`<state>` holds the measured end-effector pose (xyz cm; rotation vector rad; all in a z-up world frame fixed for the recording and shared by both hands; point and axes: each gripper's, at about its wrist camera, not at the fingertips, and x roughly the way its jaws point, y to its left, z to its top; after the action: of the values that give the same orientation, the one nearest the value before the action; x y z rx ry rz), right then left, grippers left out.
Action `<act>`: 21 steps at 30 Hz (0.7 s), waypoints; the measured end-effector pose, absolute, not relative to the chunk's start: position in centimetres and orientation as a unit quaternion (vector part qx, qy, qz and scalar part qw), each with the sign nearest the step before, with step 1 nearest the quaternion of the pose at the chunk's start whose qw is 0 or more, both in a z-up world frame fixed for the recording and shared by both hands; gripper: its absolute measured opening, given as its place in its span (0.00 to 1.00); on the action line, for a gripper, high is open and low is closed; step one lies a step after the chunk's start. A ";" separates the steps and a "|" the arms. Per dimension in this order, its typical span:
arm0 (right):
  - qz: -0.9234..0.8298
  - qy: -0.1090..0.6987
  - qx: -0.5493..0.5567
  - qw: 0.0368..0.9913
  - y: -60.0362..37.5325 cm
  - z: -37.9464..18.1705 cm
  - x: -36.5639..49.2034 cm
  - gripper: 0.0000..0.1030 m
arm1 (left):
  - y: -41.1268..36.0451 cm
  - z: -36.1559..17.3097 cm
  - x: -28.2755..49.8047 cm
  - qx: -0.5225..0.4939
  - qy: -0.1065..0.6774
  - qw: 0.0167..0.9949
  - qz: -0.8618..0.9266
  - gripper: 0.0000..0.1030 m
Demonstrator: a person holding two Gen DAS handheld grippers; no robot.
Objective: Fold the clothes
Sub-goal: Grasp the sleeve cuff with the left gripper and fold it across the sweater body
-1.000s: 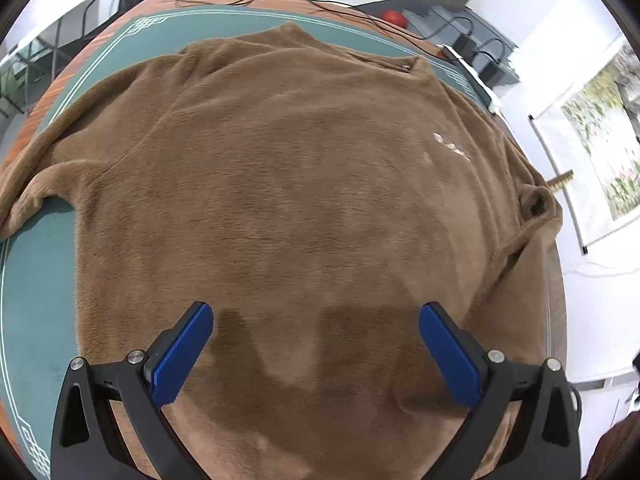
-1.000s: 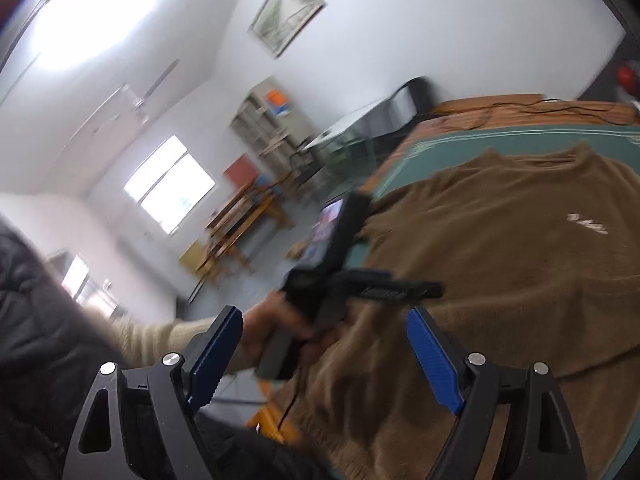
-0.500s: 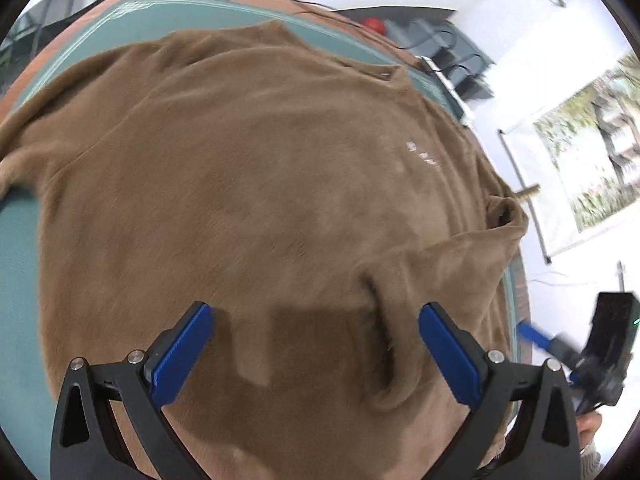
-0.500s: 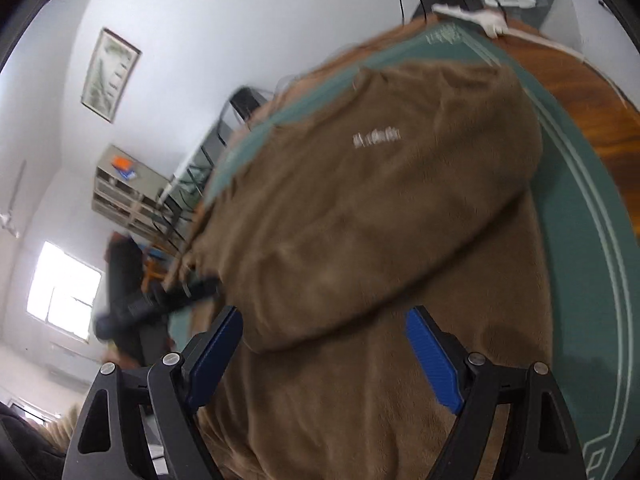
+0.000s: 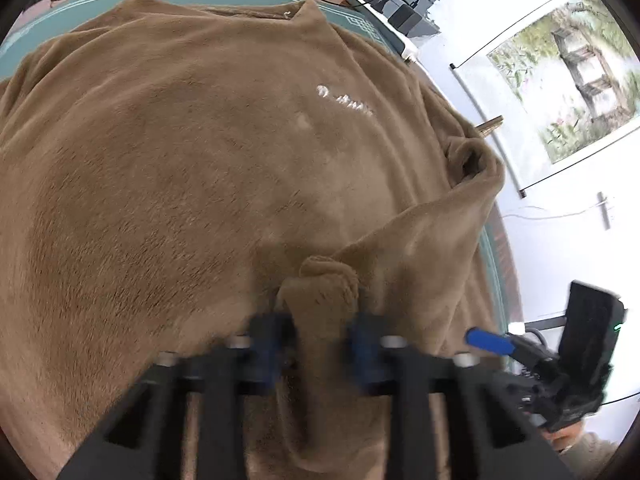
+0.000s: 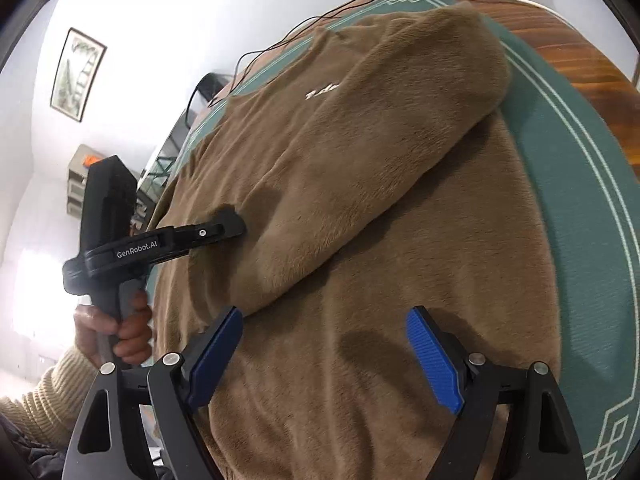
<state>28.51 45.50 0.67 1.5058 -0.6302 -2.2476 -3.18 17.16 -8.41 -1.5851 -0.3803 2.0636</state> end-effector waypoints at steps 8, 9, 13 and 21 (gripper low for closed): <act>-0.821 -0.164 0.530 0.138 46.1 1.3 27.0 0.83 | 10.0 4.8 -7.9 -0.430 -0.225 0.233 0.843 0.19; -0.821 -0.165 0.530 0.134 46.3 1.3 26.7 0.83 | 8.2 5.8 -8.2 -0.416 -0.242 0.223 0.848 0.19; -0.827 -0.157 0.529 0.105 47.1 1.1 25.7 0.83 | 2.1 6.1 -9.1 -0.407 -0.281 0.170 0.852 0.19; -0.865 -0.096 0.493 0.006 49.2 2.7 22.4 0.83 | -1.5 -2.2 -9.3 -0.501 -0.297 0.083 0.809 0.19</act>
<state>22.38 49.17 2.66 1.5426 -0.3006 -2.7056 -9.32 -1.46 -2.21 -1.4957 -0.8854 2.4149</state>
